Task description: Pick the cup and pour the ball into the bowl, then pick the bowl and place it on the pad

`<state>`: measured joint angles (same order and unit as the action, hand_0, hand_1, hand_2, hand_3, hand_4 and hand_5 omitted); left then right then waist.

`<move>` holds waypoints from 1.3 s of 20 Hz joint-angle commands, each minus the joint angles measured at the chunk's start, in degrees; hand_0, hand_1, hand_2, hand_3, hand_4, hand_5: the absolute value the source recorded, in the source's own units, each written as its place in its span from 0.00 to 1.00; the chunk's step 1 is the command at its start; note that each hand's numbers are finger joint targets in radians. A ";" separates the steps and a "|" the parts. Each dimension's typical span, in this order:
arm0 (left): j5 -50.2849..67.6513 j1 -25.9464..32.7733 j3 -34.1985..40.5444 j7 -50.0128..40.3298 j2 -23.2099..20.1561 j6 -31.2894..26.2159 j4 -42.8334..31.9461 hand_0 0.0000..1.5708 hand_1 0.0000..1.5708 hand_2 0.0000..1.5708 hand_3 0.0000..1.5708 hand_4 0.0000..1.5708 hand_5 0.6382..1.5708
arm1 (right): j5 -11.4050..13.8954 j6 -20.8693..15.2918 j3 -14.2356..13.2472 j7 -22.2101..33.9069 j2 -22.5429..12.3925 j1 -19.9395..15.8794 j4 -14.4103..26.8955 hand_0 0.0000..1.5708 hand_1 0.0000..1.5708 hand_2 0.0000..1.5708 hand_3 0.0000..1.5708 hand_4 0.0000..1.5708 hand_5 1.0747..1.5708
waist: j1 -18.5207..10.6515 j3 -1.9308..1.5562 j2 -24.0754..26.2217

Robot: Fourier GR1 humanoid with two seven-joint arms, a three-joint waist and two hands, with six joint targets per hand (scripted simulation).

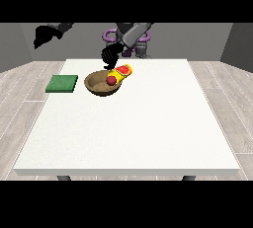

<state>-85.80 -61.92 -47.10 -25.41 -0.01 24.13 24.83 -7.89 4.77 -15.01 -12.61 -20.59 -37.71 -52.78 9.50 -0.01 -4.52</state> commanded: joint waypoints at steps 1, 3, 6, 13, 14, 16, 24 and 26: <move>-0.48 -2.69 2.71 3.06 -0.13 -2.49 1.30 0.97 0.97 1.00 1.00 0.95 0.61 | 0.18 -1.84 -0.86 -0.49 -0.24 1.14 0.11 0.00 0.00 0.21 0.38 0.37 0.99 | -1.69 0.00 0.37; -0.04 -1.25 3.15 1.81 0.01 -2.78 3.98 0.98 0.98 1.00 1.00 0.96 0.59 | -1.09 -0.92 -2.17 2.68 -2.84 -1.91 0.56 0.00 0.00 0.21 0.38 0.37 0.99 | -1.93 0.01 0.34; 6.72 -0.34 8.99 6.71 -2.23 1.38 8.35 0.95 0.95 1.00 1.00 0.96 0.60 | -0.71 -0.16 -3.54 -2.52 -3.66 5.09 2.42 0.00 0.00 0.22 0.38 0.37 0.98 | -4.82 0.01 2.43; 21.04 -0.50 22.57 13.49 -9.21 5.33 16.24 0.97 0.97 1.00 1.00 0.76 0.91 | 0.09 -2.91 -4.17 -1.53 -3.61 7.43 3.96 0.00 0.00 0.30 0.40 0.36 0.99 | -11.37 0.13 5.12; 23.29 -0.20 24.15 16.58 -11.00 6.37 17.78 1.00 1.00 1.00 1.00 0.73 0.93 | -0.03 -2.58 -4.37 -3.30 -3.23 8.56 4.22 0.00 0.00 0.30 0.39 0.37 0.99 | -12.21 0.10 3.83; 27.65 2.21 27.45 19.54 -12.39 8.95 19.07 0.98 0.98 1.00 1.00 0.76 0.90 | -1.23 -2.59 -6.25 -2.62 -5.86 5.77 3.62 0.00 0.00 0.30 0.41 0.36 0.99 | -13.59 0.13 0.36; 57.07 7.90 40.69 31.95 -3.70 -1.22 26.21 0.60 0.60 0.71 0.65 0.92 0.68 | -1.09 -5.04 -3.44 -2.06 0.51 4.16 0.26 0.00 0.00 0.35 0.41 0.39 1.00 | -14.06 0.76 -2.38; 65.98 5.83 46.76 31.89 -0.66 -3.43 29.46 0.28 0.28 0.00 0.00 0.59 0.94 | -1.25 -5.25 -3.19 -1.77 1.41 3.79 0.24 0.00 0.00 0.29 0.37 0.40 1.00 | -14.43 1.15 -3.11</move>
<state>-34.48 -55.34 -8.68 4.25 -5.86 25.18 49.82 -8.86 -0.30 -18.67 -14.64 -20.46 -33.08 -51.93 -4.62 0.61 -6.05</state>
